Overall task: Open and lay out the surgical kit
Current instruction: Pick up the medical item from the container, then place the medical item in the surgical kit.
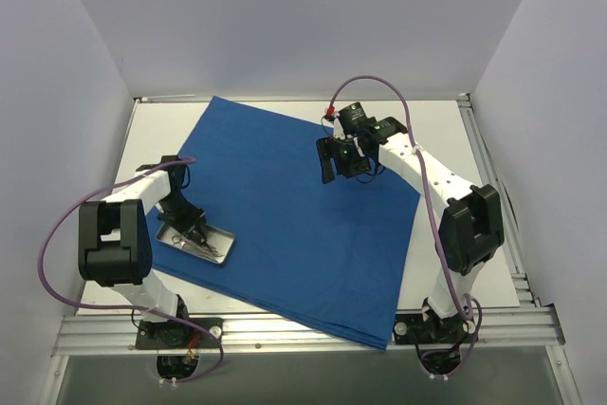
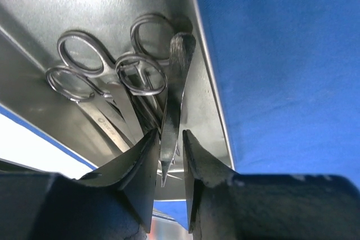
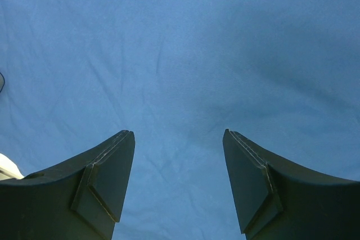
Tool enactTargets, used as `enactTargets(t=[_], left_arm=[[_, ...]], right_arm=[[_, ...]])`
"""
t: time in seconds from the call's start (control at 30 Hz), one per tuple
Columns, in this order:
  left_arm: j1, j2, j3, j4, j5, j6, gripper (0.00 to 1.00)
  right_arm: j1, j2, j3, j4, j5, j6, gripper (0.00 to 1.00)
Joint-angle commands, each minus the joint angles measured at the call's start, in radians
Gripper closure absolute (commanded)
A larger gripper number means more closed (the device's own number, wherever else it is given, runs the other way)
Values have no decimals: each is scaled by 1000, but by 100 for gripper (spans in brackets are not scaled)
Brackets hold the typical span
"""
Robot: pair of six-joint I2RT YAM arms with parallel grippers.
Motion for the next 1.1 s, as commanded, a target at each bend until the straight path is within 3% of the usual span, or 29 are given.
enactTargets(t=[0.0,0.23,0.4,0.57,0.6,0.77,0.97,1.07], left_arm=[[-4,9,14,32,-23,17,68],[-2,-19,15,18,-20,31,97],[-2,-131,51,-57,-24,41,98],[-7,-252,170,-145,-14,90,98],[-10,-266,187,-166,-20,101,98],[-10,-358,220,-197,32,118,98],[-114,-461,105,67,323,158,98],[-179,-461,97,165,362,170,98]], right_arm=[[-5,-10,1,-25,7,9,35],[-2,-17,5,-28,12,12,35],[4,-13,30,-42,35,10,31],[3,-12,31,-5,1,47,2],[4,-12,27,21,-45,62,0],[29,-15,27,92,-142,96,5],[92,-23,76,205,-253,182,17],[110,8,119,218,-266,243,25]])
